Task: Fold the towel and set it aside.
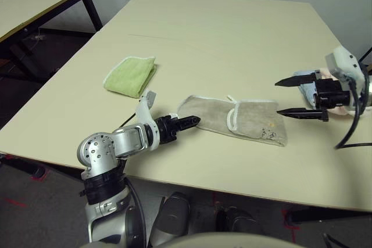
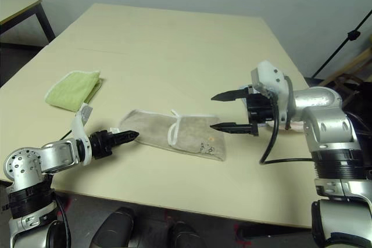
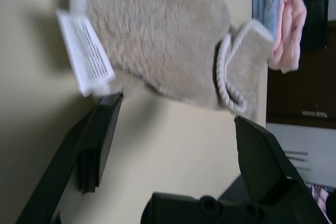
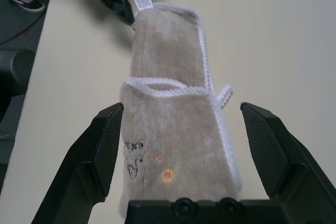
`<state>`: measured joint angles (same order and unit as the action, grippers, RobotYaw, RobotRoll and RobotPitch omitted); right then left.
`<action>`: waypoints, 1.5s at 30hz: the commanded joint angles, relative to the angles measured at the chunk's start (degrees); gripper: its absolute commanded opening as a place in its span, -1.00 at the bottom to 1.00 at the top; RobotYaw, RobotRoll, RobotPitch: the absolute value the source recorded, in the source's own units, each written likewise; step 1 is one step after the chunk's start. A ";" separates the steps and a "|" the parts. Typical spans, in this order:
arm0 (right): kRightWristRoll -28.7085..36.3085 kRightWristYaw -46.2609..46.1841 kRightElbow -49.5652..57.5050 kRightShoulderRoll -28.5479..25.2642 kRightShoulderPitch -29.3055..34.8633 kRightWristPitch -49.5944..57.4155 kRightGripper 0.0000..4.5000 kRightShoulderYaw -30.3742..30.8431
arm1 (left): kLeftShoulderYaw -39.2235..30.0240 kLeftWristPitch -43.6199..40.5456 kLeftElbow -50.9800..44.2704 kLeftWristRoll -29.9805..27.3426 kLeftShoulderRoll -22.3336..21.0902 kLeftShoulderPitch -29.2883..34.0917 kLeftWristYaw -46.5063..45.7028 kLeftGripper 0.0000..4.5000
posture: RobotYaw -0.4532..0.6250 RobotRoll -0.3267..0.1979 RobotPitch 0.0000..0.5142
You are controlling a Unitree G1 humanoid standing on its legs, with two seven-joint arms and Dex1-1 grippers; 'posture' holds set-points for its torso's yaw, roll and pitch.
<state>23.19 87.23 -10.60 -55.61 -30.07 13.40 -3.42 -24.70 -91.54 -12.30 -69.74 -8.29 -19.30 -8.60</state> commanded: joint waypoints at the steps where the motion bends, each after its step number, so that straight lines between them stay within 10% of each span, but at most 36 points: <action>1: 1.49 -0.01 2.49 -0.83 1.57 1.57 0.99 -1.15 | -1.92 -0.96 2.31 -9.74 1.57 -0.47 -7.81 0.99 | 0.11 0.25 -0.60; 7: 1.66 -0.76 3.32 -0.33 1.80 1.90 0.99 -0.91 | 7.71 9.83 4.48 -29.40 -4.01 4.09 -23.90 0.99 | 0.13 0.25 -0.59; 13: 2.00 -1.27 3.78 0.73 0.11 2.85 0.99 -0.46 | 16.03 19.29 8.95 -35.01 -9.08 4.22 -30.85 0.99 | 0.11 0.25 -0.57; 28: 3.17 -1.60 5.36 -0.68 3.10 4.86 0.99 -1.71 | 18.66 35.06 11.98 -29.21 -6.21 2.91 -33.44 0.99 | 0.09 0.25 -0.58; 42: 2.74 -1.28 3.86 0.06 3.23 4.61 1.00 -0.70 | 14.03 39.47 9.73 -20.79 -7.84 5.40 -28.13 -0.98 | 0.15 0.25 -0.58; 45: 2.61 -1.21 3.45 0.49 3.15 4.43 1.00 -0.29 | 12.17 39.49 9.00 -20.36 -9.24 6.63 -27.67 -0.99 | 0.17 0.25 -0.58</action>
<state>25.87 85.61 -7.13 -55.27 -27.20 18.25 -3.94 -10.97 -52.47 -3.21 -91.64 -16.65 -14.24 -35.69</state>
